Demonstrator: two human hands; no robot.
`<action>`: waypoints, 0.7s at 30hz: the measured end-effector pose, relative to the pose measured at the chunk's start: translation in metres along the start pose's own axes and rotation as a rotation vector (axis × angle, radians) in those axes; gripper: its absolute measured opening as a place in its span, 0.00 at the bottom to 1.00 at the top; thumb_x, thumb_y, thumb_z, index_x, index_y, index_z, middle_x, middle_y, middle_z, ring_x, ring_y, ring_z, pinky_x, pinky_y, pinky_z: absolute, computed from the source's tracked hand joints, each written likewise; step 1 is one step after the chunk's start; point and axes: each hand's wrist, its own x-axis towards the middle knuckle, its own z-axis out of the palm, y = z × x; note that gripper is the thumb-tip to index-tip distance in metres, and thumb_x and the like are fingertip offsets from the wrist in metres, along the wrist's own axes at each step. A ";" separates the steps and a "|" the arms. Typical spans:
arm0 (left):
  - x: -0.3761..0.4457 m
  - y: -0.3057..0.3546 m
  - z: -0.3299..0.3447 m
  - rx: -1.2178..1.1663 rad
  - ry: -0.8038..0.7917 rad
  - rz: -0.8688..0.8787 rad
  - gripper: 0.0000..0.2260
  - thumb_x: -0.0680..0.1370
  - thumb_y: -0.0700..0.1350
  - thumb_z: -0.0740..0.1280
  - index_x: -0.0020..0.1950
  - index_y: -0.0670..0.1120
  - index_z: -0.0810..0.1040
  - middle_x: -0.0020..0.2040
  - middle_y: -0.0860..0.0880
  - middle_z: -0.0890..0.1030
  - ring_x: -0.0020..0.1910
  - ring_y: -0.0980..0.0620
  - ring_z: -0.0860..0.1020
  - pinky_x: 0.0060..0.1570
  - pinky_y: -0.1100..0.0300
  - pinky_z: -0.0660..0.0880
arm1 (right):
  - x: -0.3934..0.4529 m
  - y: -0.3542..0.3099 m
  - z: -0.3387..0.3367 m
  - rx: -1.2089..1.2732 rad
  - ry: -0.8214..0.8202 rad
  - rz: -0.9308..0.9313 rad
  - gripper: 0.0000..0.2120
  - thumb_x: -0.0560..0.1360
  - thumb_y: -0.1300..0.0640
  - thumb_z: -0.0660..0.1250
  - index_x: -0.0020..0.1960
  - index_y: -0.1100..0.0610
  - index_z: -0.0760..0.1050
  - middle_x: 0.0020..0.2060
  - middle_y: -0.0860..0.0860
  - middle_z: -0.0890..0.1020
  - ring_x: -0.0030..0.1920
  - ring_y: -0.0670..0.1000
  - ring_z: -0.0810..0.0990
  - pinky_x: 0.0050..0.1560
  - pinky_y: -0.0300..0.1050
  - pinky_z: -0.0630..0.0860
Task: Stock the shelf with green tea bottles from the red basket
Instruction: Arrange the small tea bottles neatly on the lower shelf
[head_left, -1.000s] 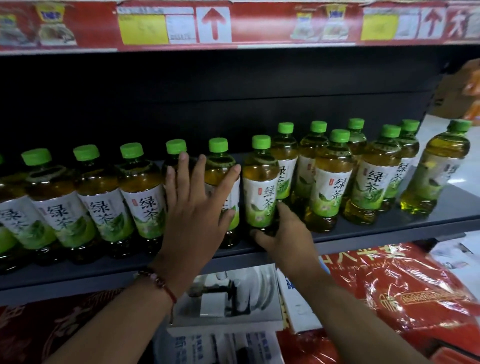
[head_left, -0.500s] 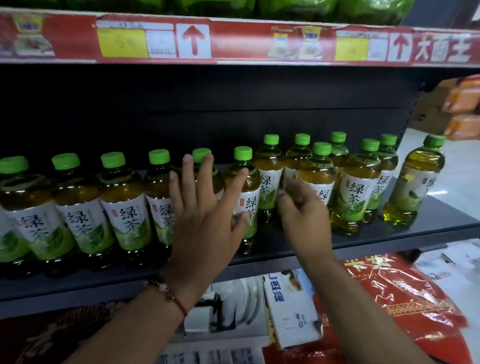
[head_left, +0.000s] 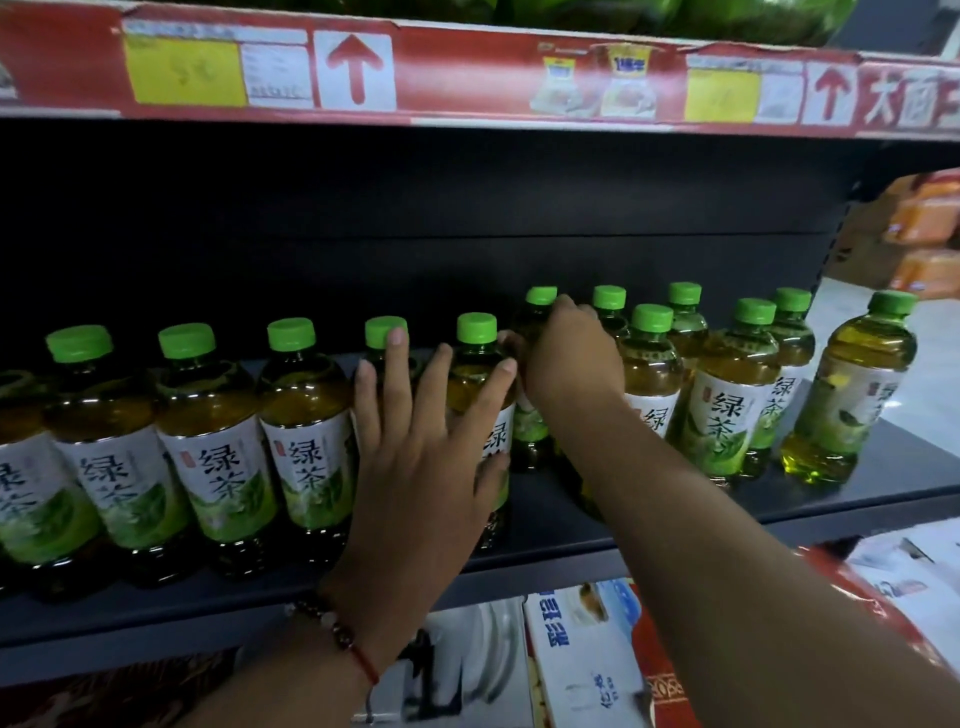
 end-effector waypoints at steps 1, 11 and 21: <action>0.000 0.000 0.000 -0.002 0.004 0.001 0.33 0.74 0.52 0.73 0.77 0.54 0.66 0.74 0.38 0.68 0.79 0.33 0.52 0.75 0.33 0.49 | -0.001 0.000 -0.001 -0.033 0.003 -0.010 0.24 0.78 0.52 0.68 0.68 0.61 0.66 0.66 0.58 0.71 0.63 0.61 0.76 0.52 0.50 0.72; -0.001 0.006 -0.002 -0.036 -0.009 -0.024 0.32 0.75 0.50 0.72 0.77 0.54 0.66 0.75 0.38 0.68 0.79 0.34 0.52 0.76 0.35 0.48 | -0.020 0.016 -0.023 -0.063 0.126 -0.121 0.21 0.70 0.48 0.73 0.53 0.61 0.74 0.50 0.57 0.80 0.48 0.60 0.80 0.43 0.48 0.75; -0.004 0.005 0.000 -0.033 0.002 -0.014 0.32 0.76 0.50 0.71 0.78 0.54 0.65 0.76 0.39 0.66 0.79 0.34 0.50 0.77 0.37 0.46 | -0.048 0.035 -0.044 0.051 0.075 -0.152 0.26 0.69 0.42 0.74 0.61 0.55 0.76 0.55 0.53 0.81 0.54 0.54 0.81 0.51 0.51 0.79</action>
